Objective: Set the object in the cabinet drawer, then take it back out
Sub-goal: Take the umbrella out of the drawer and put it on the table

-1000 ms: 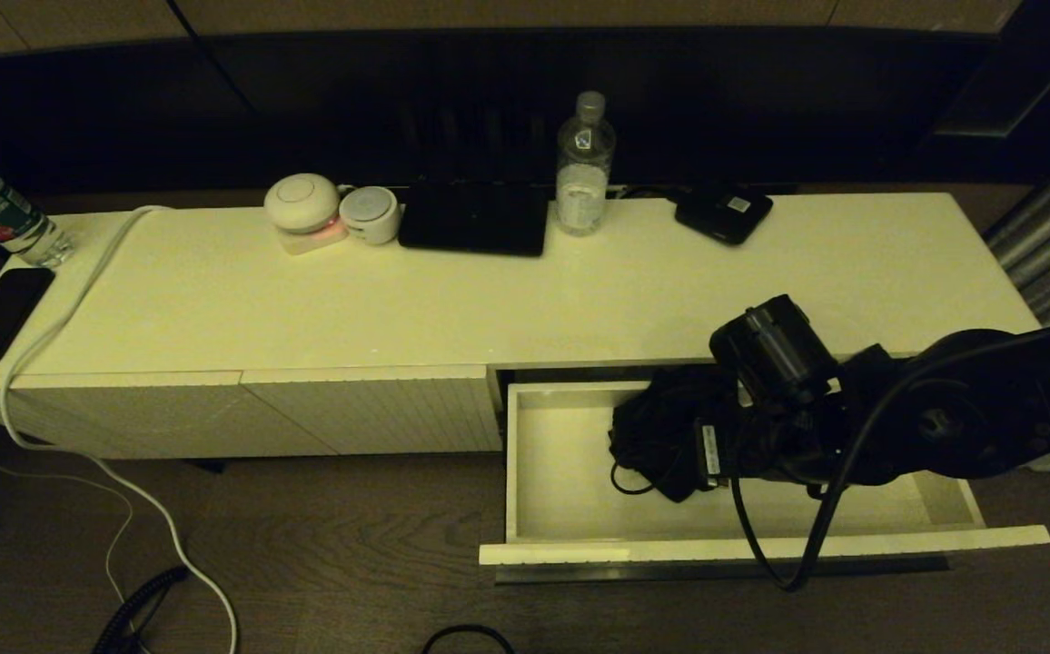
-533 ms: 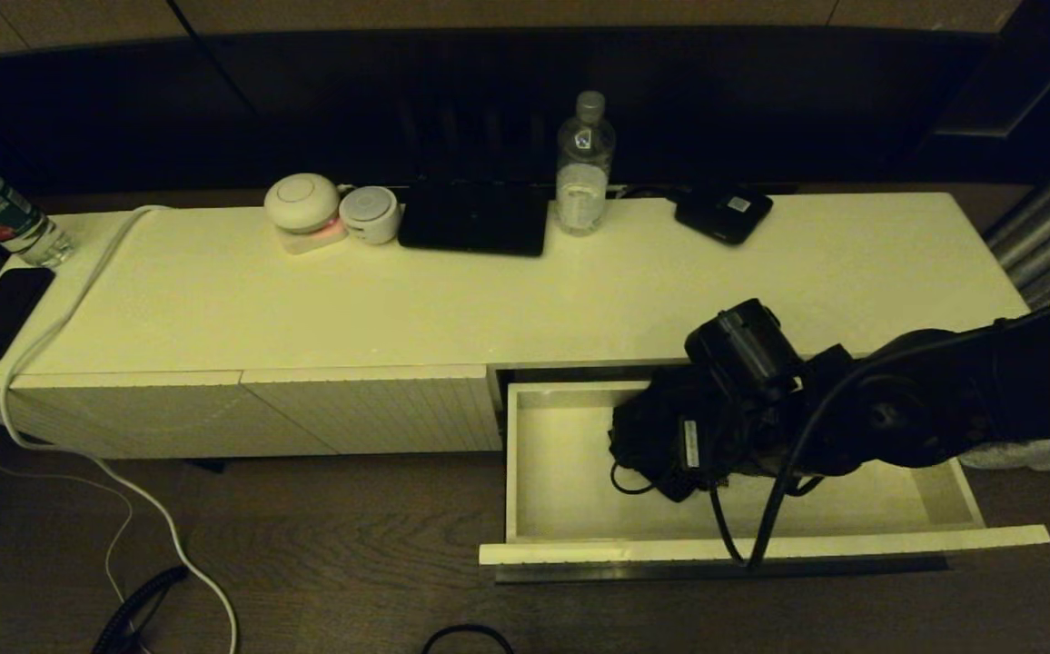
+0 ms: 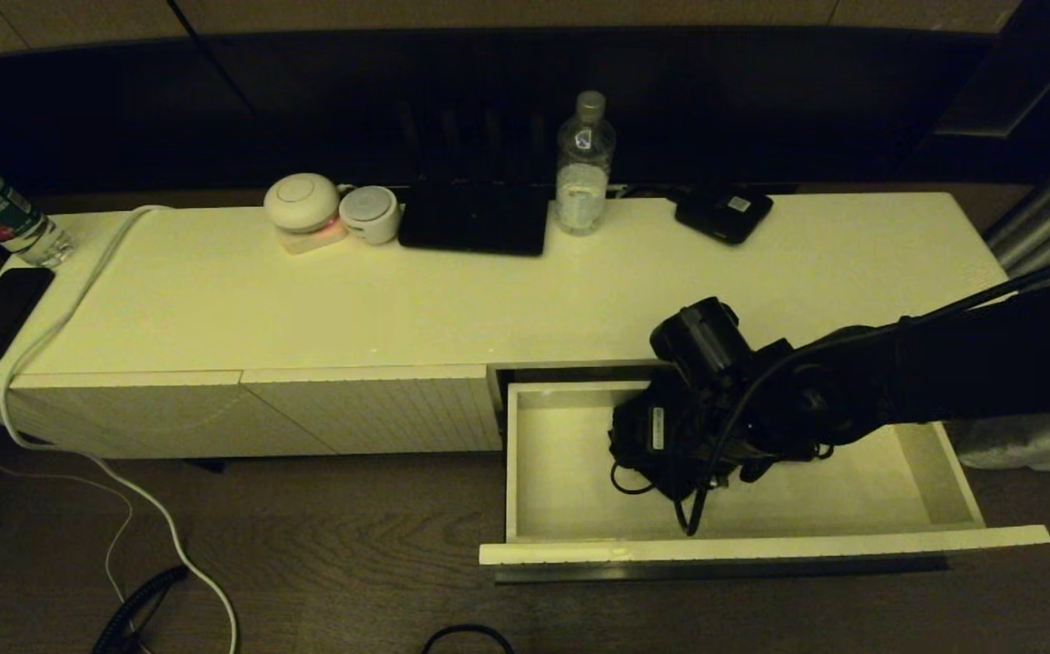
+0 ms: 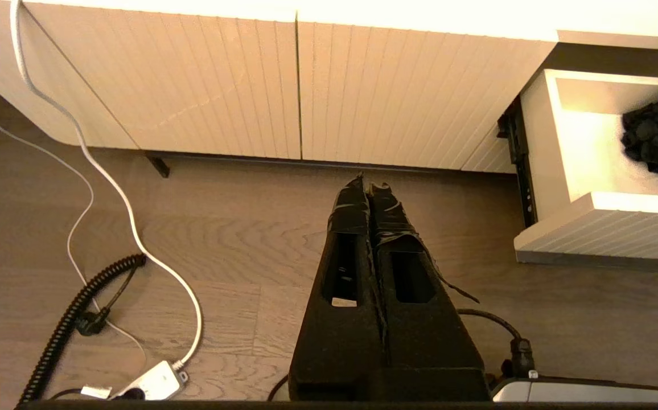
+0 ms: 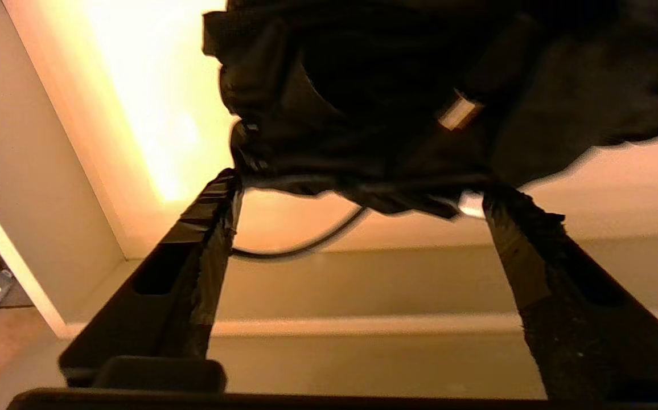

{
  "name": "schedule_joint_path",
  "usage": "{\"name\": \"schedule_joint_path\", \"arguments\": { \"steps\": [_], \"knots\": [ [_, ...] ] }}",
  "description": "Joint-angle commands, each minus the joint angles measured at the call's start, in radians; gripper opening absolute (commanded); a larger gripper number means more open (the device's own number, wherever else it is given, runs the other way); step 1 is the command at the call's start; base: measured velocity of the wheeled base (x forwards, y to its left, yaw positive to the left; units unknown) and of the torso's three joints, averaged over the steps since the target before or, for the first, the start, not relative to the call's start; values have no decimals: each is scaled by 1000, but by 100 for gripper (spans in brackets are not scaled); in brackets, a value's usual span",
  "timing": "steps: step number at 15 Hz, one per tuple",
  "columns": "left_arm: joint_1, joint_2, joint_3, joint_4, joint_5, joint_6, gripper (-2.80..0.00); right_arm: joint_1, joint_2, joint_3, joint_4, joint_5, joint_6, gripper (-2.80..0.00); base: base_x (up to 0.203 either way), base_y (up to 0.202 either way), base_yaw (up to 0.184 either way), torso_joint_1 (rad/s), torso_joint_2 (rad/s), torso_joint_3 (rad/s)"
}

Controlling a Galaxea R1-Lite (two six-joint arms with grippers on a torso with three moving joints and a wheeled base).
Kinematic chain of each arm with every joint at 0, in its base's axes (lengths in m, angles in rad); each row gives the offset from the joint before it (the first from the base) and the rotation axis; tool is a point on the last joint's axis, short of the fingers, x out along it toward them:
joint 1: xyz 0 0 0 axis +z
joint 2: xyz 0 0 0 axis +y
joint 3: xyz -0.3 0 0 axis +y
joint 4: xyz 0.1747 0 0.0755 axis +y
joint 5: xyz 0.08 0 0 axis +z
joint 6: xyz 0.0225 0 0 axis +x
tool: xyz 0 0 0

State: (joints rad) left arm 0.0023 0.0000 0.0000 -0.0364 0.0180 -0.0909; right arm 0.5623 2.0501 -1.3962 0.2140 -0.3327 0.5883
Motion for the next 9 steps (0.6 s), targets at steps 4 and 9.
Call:
{"name": "schedule_joint_path", "arguments": {
  "steps": [4, 9],
  "knots": [
    [1, -2, 0, 0, 0, -1, -280, -52, 94, -69, -16, 18, -4, 0, 0, 0, 0, 0, 0, 0],
    [1, -2, 0, 0, 0, -1, -280, -73, 108, -72, -47, 59, -8, 0, 0, 0, 0, 0, 0, 0]
  ]
}}
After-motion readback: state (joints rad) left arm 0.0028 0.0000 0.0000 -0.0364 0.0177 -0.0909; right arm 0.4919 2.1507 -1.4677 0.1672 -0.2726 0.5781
